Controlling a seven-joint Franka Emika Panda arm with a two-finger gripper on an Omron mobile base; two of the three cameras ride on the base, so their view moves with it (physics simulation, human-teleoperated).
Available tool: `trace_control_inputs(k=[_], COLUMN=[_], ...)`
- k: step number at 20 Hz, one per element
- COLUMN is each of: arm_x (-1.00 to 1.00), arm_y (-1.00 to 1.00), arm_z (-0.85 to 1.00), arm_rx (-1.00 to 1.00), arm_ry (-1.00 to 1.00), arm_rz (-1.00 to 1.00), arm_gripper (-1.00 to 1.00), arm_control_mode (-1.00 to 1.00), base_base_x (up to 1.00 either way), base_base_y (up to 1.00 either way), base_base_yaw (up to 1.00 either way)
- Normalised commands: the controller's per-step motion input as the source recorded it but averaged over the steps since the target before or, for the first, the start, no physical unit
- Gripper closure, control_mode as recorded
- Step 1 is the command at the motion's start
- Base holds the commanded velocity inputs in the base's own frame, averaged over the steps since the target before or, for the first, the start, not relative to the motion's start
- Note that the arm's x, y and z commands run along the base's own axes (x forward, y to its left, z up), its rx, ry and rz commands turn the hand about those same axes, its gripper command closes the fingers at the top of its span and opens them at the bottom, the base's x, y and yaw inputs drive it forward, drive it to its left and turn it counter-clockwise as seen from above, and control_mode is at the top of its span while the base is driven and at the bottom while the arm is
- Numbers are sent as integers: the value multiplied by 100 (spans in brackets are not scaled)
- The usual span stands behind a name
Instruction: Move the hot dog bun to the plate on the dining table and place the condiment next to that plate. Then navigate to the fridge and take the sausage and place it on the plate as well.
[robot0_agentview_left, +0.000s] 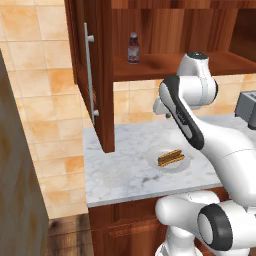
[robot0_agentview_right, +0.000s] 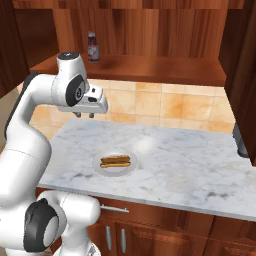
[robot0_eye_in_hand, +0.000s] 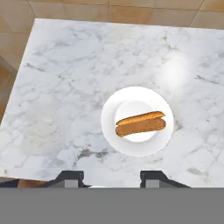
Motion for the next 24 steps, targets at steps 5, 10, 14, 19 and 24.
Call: trace_control_inputs(k=[5,10,14,19,24], arm_x=[-30,-32,-14,1,23], arm_y=[-2,1,2,-17,-34], arm_z=[-13,-63,-73,-58,-49], arm_rx=[3,12,13,19,27], arm_ry=[-9,-2,0,6,4], arm_rz=[-17,-67,-77,-56,-21], arm_gripper=[-100,-100,-100,-100,-100], arm_control_mode=[-100,-100,-100,-100,-100], base_base_x=[0,0,0,0,0], base_base_y=[0,0,0,0,0], base_base_yaw=[0,0,0,0,0])
